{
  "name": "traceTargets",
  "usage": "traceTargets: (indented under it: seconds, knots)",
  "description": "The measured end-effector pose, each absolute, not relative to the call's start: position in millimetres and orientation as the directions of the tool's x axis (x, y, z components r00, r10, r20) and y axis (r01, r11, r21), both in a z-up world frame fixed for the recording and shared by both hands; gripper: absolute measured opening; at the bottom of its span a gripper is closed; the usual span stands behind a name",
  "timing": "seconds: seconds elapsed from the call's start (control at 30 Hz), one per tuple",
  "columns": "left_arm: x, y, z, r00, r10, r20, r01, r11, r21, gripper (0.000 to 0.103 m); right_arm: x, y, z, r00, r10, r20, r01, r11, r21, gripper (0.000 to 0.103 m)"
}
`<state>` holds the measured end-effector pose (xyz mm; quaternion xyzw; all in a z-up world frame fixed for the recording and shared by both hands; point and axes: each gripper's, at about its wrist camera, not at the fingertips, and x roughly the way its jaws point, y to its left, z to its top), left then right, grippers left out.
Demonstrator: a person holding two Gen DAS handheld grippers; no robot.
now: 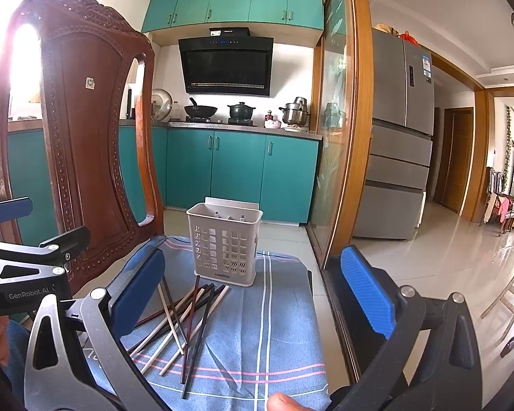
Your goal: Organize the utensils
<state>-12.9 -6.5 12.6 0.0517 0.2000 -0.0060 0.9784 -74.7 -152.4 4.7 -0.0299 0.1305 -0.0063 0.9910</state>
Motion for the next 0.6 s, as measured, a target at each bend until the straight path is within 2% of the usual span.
traceTargets:
  seconds: [0.6]
  knots:
    - [-15.1, -7.0, 13.2, 0.921, 0.009, -0.389, 0.031, 0.995, 0.097, 0.100, -77.1, -152.7, 5.0, 0.967, -0.021, -0.252, 0.006, 0.998, -0.061, 0.100]
